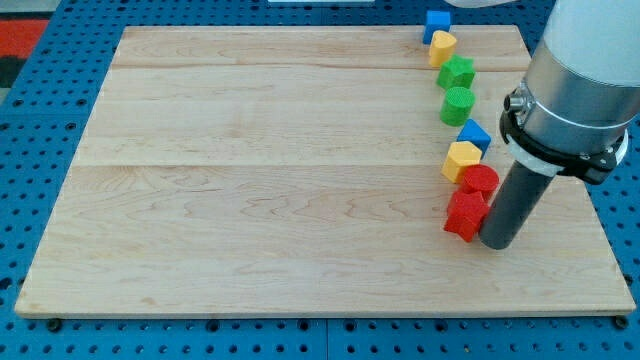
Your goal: Slide the red star to the left side of the board
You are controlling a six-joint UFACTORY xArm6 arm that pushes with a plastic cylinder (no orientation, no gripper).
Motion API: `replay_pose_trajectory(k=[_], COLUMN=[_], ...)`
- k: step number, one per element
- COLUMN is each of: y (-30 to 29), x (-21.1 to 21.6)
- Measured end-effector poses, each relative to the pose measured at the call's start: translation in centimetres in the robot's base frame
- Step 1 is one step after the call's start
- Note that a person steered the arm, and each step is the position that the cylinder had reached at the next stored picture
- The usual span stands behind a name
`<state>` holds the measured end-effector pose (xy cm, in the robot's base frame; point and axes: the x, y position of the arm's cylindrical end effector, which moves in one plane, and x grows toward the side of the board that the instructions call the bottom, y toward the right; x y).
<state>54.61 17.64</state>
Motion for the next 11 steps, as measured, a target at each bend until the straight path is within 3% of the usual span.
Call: replay_pose_trajectory(k=[2, 3, 5, 6, 8, 10, 11], y=[2.5, 0.9, -7.9, -12.2, -14.5, -25.6, -25.6], x=[-2.6, -3.6, 0.4, 0.4, 0.2, -0.6, -3.0])
